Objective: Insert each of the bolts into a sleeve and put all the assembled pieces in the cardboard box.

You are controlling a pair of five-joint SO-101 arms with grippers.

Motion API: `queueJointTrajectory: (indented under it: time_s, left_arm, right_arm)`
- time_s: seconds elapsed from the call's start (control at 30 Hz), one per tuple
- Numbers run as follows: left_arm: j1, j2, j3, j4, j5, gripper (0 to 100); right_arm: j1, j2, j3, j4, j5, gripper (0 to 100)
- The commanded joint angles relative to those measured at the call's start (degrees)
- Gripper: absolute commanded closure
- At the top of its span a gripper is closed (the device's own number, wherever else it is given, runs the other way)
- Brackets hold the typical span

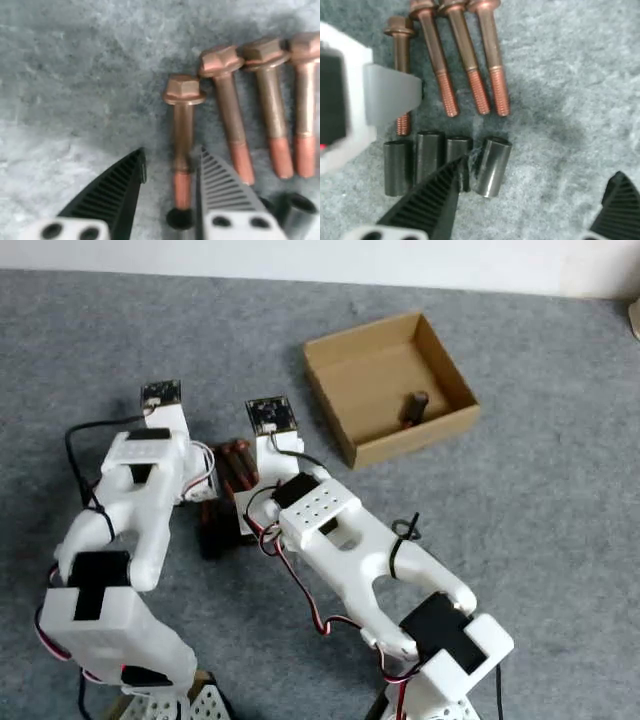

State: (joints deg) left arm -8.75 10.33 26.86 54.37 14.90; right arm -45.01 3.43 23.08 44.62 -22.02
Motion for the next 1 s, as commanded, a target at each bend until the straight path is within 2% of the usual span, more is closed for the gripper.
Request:
queueJointTrajectory:
  time_s: [0.0, 0.03, 0.4, 0.63, 0.97]
  left_arm:
    - [1.01, 0.31, -1.63, 0.26, -0.26, 100]
    - [1.19, 0.22, -1.63, 0.26, -0.09, 98]
    - [-1.01, -6.64, -1.10, 3.60, 1.58, 99]
    - [-3.47, -13.05, 2.95, 3.25, 4.22, 99]
    - [-3.47, -14.46, 4.53, 2.29, 4.22, 99]
  right_arm:
    - [0.92, -0.40, -1.63, -1.10, -0.09, 61.3]
    - [0.92, -0.40, -1.63, -1.10, -0.09, 61.3]
    - [0.48, -0.40, -1.98, -1.45, -0.70, 61.3]
    - [0.48, -0.31, -1.80, -2.42, -7.56, 61.3]
    - [0.48, 4.18, 0.48, -3.91, -7.65, 61.3]
